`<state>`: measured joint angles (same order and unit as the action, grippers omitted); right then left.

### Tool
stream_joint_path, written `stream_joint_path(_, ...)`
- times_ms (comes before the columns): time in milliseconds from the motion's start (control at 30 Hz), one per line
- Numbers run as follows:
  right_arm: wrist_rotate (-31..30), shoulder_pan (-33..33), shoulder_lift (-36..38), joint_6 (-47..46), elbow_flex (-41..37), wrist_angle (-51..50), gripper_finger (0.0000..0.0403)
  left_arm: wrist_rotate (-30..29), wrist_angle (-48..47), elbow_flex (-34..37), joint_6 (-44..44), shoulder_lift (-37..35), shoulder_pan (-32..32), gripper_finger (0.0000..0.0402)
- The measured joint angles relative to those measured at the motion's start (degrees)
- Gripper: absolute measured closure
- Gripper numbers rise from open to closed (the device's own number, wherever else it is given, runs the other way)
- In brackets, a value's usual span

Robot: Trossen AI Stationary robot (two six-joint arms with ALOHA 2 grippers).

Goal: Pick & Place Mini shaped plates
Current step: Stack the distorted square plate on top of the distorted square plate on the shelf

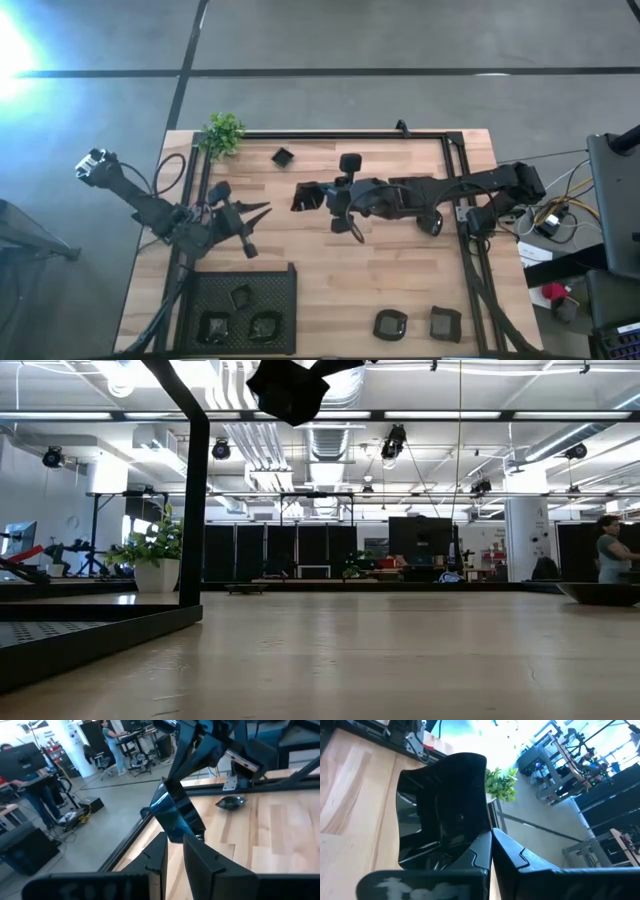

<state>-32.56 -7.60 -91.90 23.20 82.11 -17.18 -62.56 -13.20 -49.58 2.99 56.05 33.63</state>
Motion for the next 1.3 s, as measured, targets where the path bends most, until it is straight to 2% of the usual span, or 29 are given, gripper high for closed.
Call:
stream_joint_path(333,0.0,0.4,0.0,1.0,0.0,0.2,0.0395,-0.6,0.9,0.0,0.0,0.0,-0.1,0.0364)
stream_joint_path(600,0.0,0.5,-0.2,2.5,-0.1,4.4,0.0395,-0.6,6.5,0.1,-2.5,2.1,-1.3,0.032)
stream_joint_path(733,0.0,0.6,-1.3,3.9,-0.2,6.3,0.0395,-2.7,10.6,0.1,-3.2,4.4,-3.6,0.0305)
stream_joint_path(1100,-0.6,0.8,-2.0,5.6,-0.2,7.7,0.0395,-2.9,12.9,-0.8,-2.8,8.2,-5.9,0.0303)
stream_joint_path(1300,-0.6,0.8,-1.9,5.9,-0.2,8.6,0.0395,-2.9,12.8,-0.7,1.1,8.4,-6.7,0.0303)
